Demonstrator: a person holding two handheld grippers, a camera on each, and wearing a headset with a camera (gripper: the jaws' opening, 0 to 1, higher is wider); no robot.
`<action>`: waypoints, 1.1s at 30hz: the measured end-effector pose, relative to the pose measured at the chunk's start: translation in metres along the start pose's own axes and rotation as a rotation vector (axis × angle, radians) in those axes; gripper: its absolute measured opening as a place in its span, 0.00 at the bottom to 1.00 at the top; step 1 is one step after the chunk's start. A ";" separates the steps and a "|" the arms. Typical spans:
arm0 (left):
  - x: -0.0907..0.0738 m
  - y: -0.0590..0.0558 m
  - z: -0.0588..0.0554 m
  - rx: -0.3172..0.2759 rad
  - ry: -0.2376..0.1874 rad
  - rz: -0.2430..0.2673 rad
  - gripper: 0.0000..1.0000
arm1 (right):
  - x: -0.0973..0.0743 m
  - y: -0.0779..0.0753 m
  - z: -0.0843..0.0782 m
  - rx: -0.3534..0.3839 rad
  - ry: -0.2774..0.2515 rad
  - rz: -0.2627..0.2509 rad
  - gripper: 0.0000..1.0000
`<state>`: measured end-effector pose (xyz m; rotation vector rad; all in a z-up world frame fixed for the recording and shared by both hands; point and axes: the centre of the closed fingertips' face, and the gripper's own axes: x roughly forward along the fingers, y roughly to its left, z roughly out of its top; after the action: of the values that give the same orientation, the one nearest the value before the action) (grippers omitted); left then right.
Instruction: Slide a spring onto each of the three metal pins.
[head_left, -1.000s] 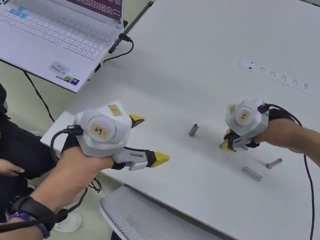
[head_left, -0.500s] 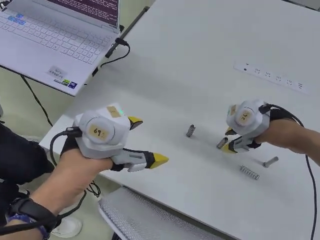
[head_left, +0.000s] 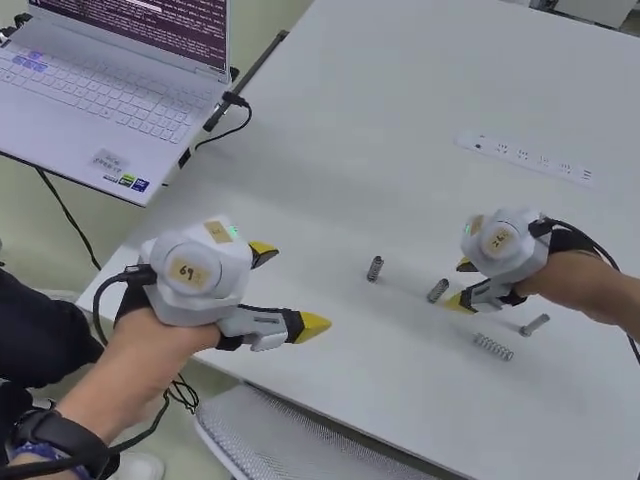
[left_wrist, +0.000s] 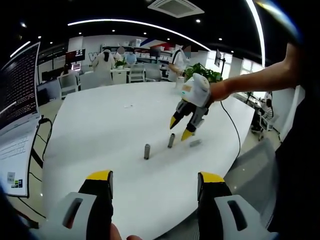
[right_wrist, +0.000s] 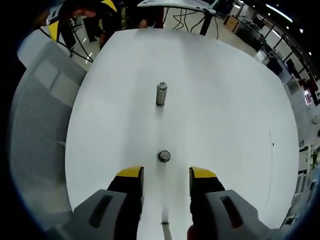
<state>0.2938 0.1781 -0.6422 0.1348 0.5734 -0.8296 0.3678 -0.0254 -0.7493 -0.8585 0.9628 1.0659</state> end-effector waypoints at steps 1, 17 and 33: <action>0.000 0.000 0.001 0.000 -0.001 0.001 0.65 | -0.002 0.001 -0.001 0.011 -0.004 -0.007 0.35; -0.002 -0.001 0.004 0.002 0.001 0.015 0.64 | -0.018 0.005 -0.008 0.227 -0.148 -0.057 0.39; -0.002 0.000 0.004 -0.001 0.009 0.023 0.64 | -0.043 0.017 -0.031 0.387 -0.293 -0.153 0.41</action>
<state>0.2948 0.1781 -0.6376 0.1440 0.5799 -0.8067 0.3369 -0.0628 -0.7213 -0.4355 0.8052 0.8100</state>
